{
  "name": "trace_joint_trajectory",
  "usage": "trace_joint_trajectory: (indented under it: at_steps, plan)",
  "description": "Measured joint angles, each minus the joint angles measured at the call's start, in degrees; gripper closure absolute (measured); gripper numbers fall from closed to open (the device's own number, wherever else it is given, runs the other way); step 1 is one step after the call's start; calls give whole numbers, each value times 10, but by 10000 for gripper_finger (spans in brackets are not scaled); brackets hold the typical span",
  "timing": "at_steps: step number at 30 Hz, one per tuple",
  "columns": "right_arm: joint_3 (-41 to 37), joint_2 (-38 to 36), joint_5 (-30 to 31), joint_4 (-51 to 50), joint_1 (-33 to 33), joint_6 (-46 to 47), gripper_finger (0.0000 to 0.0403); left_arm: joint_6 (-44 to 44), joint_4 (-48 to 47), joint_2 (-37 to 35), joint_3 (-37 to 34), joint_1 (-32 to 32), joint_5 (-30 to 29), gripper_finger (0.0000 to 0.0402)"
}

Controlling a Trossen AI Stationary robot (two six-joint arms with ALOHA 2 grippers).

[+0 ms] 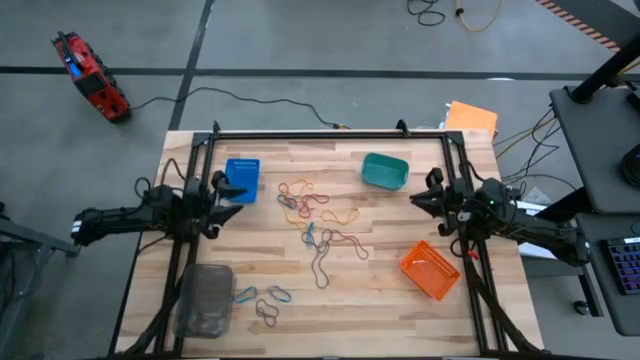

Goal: Sort rubber bands into baskets
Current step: Put the red rubberband into the orange bin

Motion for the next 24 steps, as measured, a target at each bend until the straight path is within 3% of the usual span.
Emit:
trace_joint_trajectory:
  at_steps: [6, 15, 24]
  plan:
    - [47, 53, 14, 3, 0, 25, 360, 3, 5, 56, 6, 0, -32, 178]
    - [146, 206, 9, 2, 0, 22, 360, 18, -17, 205, 77, -2, -33, 178]
    - [223, 319, -22, -41, 0, 9, 360, -5, -119, 305, 125, -6, -33, 178]
